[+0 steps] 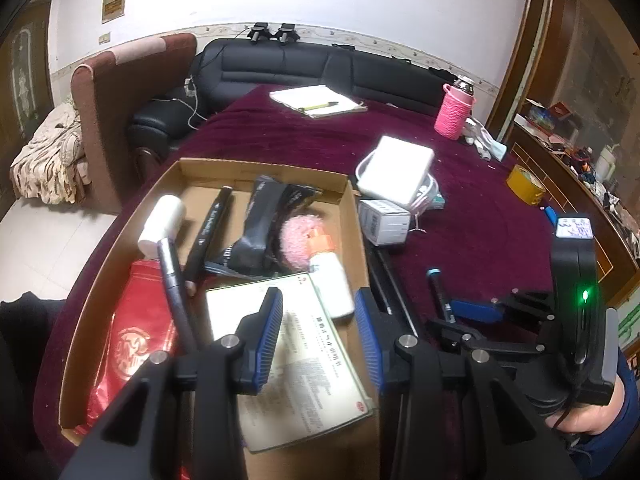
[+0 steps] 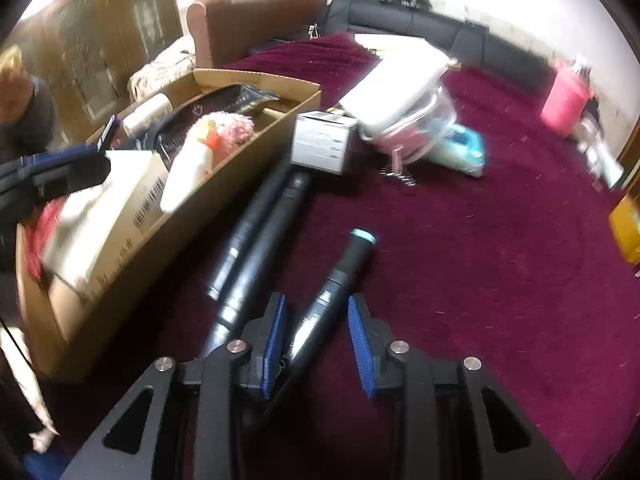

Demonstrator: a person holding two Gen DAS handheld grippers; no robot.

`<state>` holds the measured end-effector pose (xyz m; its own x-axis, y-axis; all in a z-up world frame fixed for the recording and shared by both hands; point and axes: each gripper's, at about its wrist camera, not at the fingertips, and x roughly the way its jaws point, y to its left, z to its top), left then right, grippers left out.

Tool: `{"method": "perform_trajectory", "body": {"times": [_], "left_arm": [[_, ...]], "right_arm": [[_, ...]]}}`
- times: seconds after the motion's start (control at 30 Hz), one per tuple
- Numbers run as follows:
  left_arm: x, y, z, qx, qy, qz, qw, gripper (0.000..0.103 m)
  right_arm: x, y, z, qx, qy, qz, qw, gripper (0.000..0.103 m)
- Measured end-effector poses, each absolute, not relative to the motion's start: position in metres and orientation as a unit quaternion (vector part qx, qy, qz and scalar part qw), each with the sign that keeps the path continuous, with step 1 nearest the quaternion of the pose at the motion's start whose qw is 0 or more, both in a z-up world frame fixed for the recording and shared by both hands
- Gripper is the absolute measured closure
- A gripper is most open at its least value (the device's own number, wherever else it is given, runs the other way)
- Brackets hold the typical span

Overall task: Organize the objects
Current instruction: 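Grasp a blue-capped black marker with the right gripper while the left gripper grasps a yellow-capped marker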

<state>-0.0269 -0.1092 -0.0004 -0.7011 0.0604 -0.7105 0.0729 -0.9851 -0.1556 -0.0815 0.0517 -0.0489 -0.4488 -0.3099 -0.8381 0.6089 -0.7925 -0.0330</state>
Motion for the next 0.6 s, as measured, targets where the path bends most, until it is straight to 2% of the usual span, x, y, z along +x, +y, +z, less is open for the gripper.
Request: {"method": "perform_trajectory", "body": {"times": [0.07, 0.2, 0.33, 0.6], "left_arm": [[-0.028, -0.102, 0.000, 0.389, 0.081, -0.918, -0.003, 0.067], [-0.032, -0.080, -0.001, 0.400, 0.076, -0.913, -0.039, 0.067], [-0.045, -0.047, -0.012, 0.428, 0.073, -0.897, -0.083, 0.067], [-0.075, -0.017, -0.038, 0.467, 0.069, -0.879, -0.058, 0.071]], "right_arm": [[-0.085, 0.065, -0.047, 0.436, 0.179, -0.846, 0.250, 0.086], [-0.109, 0.111, -0.043, 0.436, 0.112, -0.869, 0.203, 0.087], [-0.120, 0.132, -0.045, 0.454, 0.046, -0.863, 0.214, 0.086], [-0.107, 0.127, -0.047, 0.453, 0.041, -0.864, 0.217, 0.086]]}}
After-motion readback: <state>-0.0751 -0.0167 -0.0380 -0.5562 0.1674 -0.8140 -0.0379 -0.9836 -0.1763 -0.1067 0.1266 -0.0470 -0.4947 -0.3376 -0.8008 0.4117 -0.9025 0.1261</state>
